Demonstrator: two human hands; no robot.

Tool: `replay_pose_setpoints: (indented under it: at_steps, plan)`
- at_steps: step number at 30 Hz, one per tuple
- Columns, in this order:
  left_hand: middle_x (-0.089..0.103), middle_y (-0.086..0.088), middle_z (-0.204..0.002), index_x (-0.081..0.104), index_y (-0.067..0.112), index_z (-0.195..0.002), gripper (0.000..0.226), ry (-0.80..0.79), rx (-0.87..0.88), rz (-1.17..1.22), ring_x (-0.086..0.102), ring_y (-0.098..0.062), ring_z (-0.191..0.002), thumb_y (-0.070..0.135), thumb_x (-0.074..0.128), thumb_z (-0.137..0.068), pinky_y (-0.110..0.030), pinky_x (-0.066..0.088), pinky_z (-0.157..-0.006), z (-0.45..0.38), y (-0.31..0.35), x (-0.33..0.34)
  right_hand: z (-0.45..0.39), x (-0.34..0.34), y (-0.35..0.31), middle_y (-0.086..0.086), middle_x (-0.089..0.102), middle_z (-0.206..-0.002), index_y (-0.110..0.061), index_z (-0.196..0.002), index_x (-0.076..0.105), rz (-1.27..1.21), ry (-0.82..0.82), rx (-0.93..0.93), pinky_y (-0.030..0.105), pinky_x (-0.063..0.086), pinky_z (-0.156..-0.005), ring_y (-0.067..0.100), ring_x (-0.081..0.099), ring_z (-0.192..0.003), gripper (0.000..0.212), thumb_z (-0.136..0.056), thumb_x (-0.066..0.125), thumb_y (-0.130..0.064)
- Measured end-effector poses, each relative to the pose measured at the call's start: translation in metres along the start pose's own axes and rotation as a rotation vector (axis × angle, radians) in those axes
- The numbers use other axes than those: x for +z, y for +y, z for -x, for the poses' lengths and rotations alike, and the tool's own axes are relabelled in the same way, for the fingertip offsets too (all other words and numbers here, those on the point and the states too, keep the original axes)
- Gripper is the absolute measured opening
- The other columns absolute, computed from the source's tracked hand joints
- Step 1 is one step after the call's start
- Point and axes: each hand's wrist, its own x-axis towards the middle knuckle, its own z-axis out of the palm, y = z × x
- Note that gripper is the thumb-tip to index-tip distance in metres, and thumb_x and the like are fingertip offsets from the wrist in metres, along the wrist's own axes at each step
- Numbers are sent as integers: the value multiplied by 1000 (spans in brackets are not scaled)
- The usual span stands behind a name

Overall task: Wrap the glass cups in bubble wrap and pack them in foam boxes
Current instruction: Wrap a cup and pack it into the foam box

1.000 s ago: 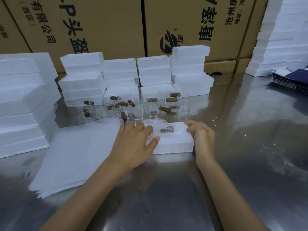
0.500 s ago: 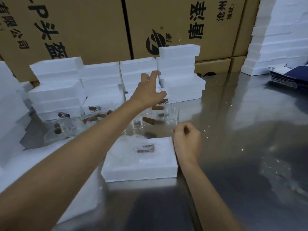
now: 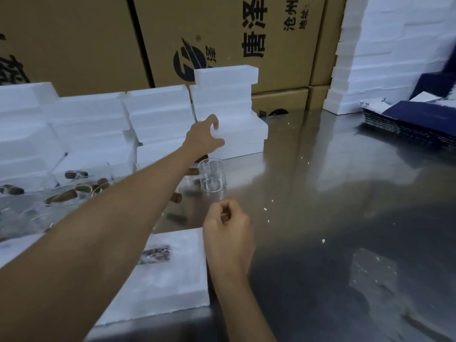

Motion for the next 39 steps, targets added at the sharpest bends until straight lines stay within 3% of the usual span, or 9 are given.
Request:
replay_pose_setpoints:
  at_steps: [8, 11, 15, 21, 26, 30, 32, 35, 39]
  plan:
    - [50, -9, -72, 46, 19, -107, 32, 57, 83, 36, 43, -21, -61, 27, 68, -85, -30, 39, -56, 51, 13, -57, -2, -2, 0, -8, 62, -67, -24, -71, 57, -73, 16, 28, 27, 44, -60, 8, 57, -64, 18, -87, 48, -27]
    - [51, -6, -65, 47, 23, -107, 31, 123, 107, 24, 43, -18, -56, 28, 67, -85, -29, 39, -53, 99, 14, -104, -5, -3, 0, -3, 63, -65, -18, -71, 61, -149, 24, 55, 32, 47, -61, 18, 60, -66, 18, -87, 52, -22]
    - [60, -14, -78, 46, 34, -104, 29, 105, 88, -28, 50, -22, -57, 31, 66, -83, -37, 50, -52, 183, 5, -161, -9, -7, 2, -2, 67, -68, -14, -73, 66, -258, 38, 99, 35, 49, -65, 19, 61, -69, 23, -88, 49, -17]
    - [61, 4, -75, 45, 46, -100, 34, 7, -18, -101, 56, -8, -59, 40, 66, -73, -25, 45, -51, 298, -20, -195, -7, -21, 2, -9, 69, -63, -19, -65, 65, -463, 94, 159, 16, 45, -49, 14, 62, -71, 31, -87, 47, -7]
    - [57, 5, -76, 47, 43, -100, 34, -37, -12, -32, 54, -5, -60, 31, 69, -78, -20, 43, -57, 333, -33, -173, 7, -33, -3, -5, 71, -65, -16, -69, 68, -558, 63, 203, 25, 49, -69, 19, 65, -79, 25, -86, 51, -9]
    - [54, 4, -83, 46, 42, -103, 35, -11, 28, -32, 55, -9, -68, 37, 68, -77, -26, 46, -62, 339, -32, -168, 22, -36, -14, -8, 75, -94, -26, -87, 74, -532, -101, 83, 32, 47, -90, 16, 67, -100, 15, -85, 61, -32]
    - [54, 4, -84, 44, 43, -104, 35, -16, 33, -54, 55, -9, -68, 42, 65, -75, -24, 44, -62, 344, -33, -166, 32, -37, -22, -18, 71, -108, -37, -100, 73, -530, -226, -40, 24, 45, -95, 7, 62, -111, 19, -84, 63, -40]
    - [52, 4, -85, 42, 45, -104, 35, -25, 28, -101, 54, -8, -71, 41, 64, -77, -21, 41, -62, 349, -35, -160, 43, -35, -26, -26, 66, -117, -39, -105, 72, -444, -407, -147, 4, 40, -82, -7, 56, -111, 22, -86, 65, -29]
    - [51, 8, -87, 40, 48, -104, 38, -59, 4, -99, 53, -7, -74, 37, 67, -80, -17, 38, -61, 349, -40, -154, 45, -35, -23, -28, 57, -128, -43, -112, 67, -324, -536, -69, 15, 41, -85, -10, 52, -113, 29, -94, 58, -22]
